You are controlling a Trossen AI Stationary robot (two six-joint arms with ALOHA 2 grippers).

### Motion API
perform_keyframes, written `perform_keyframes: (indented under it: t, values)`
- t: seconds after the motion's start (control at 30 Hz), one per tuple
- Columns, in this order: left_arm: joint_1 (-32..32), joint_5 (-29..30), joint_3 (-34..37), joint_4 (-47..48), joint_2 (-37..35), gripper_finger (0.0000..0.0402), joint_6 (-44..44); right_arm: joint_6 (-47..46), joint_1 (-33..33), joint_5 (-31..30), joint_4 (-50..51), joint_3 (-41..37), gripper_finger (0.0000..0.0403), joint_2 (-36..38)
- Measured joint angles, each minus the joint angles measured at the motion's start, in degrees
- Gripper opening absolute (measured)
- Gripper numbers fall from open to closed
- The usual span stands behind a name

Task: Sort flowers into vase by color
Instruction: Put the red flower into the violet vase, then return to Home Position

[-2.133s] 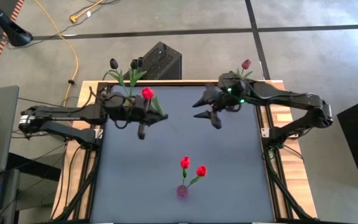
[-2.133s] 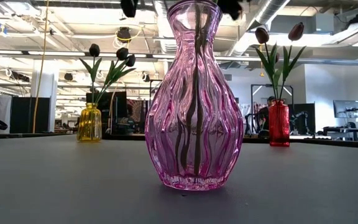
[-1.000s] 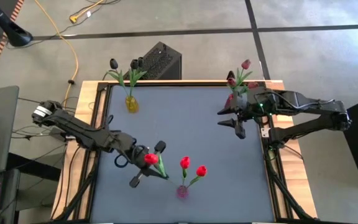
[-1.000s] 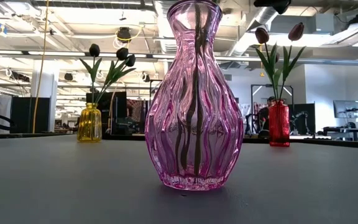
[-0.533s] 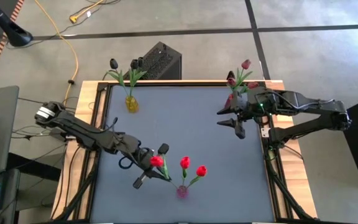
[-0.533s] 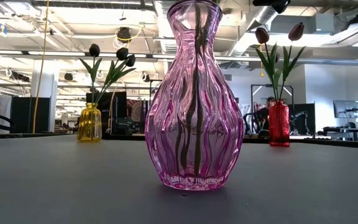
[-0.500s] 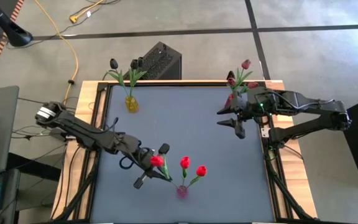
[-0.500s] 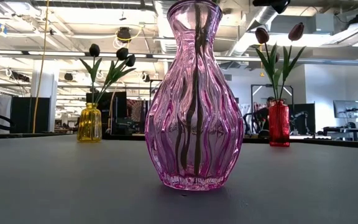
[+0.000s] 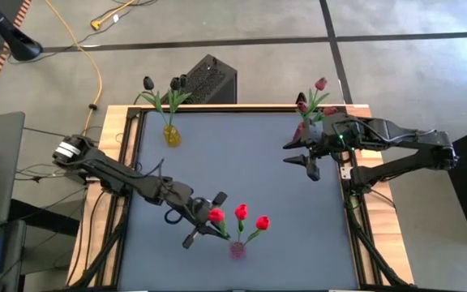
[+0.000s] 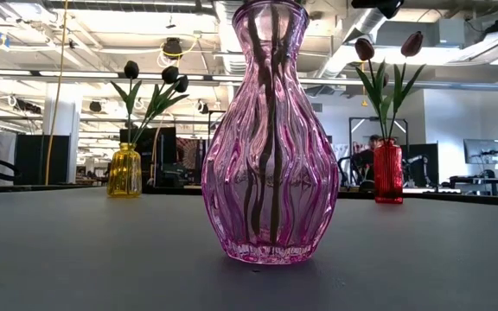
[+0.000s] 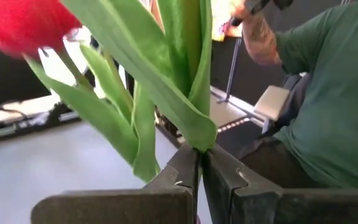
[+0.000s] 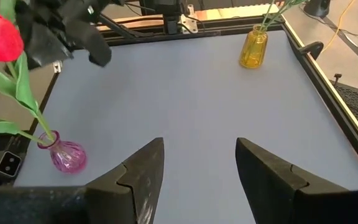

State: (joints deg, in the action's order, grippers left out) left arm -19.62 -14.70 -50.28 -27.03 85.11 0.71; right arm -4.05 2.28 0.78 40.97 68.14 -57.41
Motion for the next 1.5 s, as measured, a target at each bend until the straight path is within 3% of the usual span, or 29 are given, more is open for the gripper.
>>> perform_keyframes:
  t: [0.33,0.53,0.87,1.17,1.5]
  values:
    - [0.0,0.1,0.0,-2.9,5.9,0.0000,0.2,0.0,0.0,0.0,-0.2,0.0,0.0223,0.0]
    - [0.0,1.6,0.0,-3.6,6.0,0.0003,-0.4,0.0,0.0,0.0,-0.3,0.0,0.0223,0.0]
    - [0.1,-0.2,-0.2,0.1,5.5,0.0100,0.8,0.0,0.0,0.0,-0.3,0.0,0.0223,0.0]
    - [0.0,-2.1,-10.0,27.5,4.1,0.0160,-1.8,0.0,0.0,0.0,-0.1,0.0,0.0223,0.0]
    - [0.4,13.2,-22.5,61.9,3.6,0.0162,-3.8,0.0,0.0,0.0,0.4,0.0,0.0223,0.0]
